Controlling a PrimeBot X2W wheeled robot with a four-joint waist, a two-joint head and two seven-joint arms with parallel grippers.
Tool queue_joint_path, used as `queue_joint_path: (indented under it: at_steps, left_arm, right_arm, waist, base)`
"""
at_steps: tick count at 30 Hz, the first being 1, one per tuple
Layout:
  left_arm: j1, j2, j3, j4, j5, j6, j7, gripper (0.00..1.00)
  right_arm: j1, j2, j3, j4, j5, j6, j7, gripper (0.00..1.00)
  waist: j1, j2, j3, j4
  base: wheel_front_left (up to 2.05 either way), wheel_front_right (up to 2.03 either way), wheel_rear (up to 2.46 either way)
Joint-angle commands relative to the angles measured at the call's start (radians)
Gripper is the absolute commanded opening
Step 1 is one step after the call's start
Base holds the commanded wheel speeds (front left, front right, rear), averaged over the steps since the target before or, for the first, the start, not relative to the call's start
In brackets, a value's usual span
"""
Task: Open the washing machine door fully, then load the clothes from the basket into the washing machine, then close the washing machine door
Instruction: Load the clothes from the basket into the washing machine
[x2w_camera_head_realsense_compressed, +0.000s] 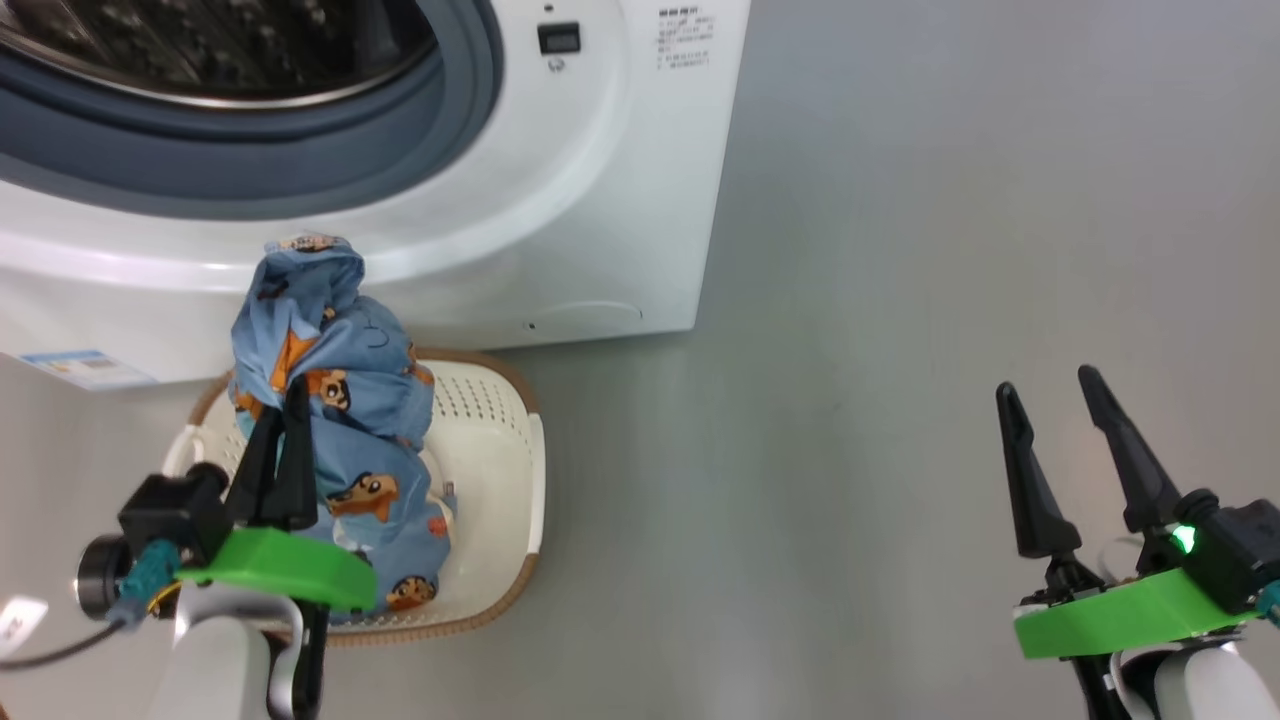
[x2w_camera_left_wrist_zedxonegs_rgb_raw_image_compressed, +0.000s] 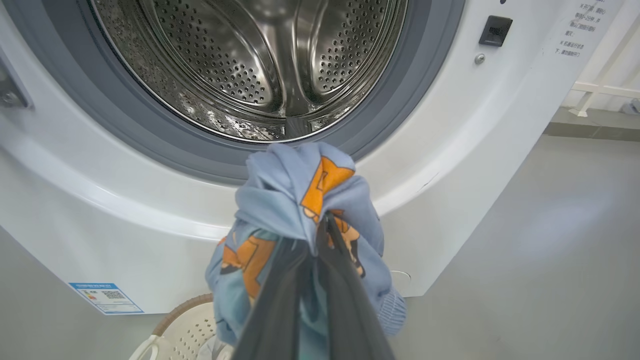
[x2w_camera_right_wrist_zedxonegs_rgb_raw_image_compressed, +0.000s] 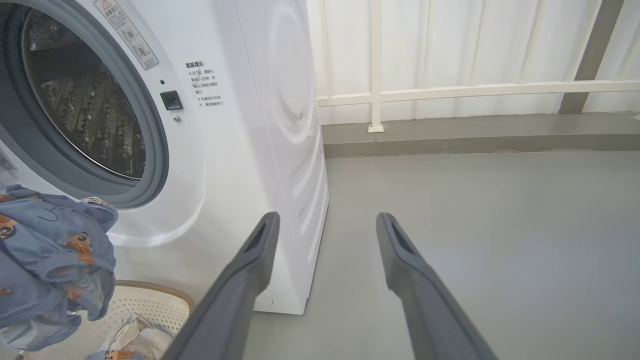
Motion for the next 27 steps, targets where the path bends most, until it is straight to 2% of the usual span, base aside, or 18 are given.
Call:
queue_joint_path:
  at_steps: [1,16,27]
  left_arm:
    - [0.022,0.025,0.037,-0.046,0.011,0.007,-0.009,0.0]
    - [0.263,0.036,0.006,-0.278,0.06,0.035,0.014,0.0]
    - [0.36,0.037,-0.005,-0.357,0.048,0.055,0.053,0.0]
  right_arm:
    - [0.019,0.0,0.025,-0.016,-0.008,0.009,-0.005,1.0]
    - [0.117,0.032,0.049,0.01,-0.025,0.009,0.002,1.0]
    - [0.17,0.046,0.026,-0.015,-0.043,0.009,0.026,1.0]
  waist:
    - [0.0001,-0.0001,-0.045,0.006]
    - [0.0001,-0.0001,-0.203,0.007]
    - [0.0001,-0.0001,-0.285,0.015]
  base:
    - [0.0,0.0,0.0]
    - [0.0,0.0,0.0]
    - [0.0,0.0,0.0]
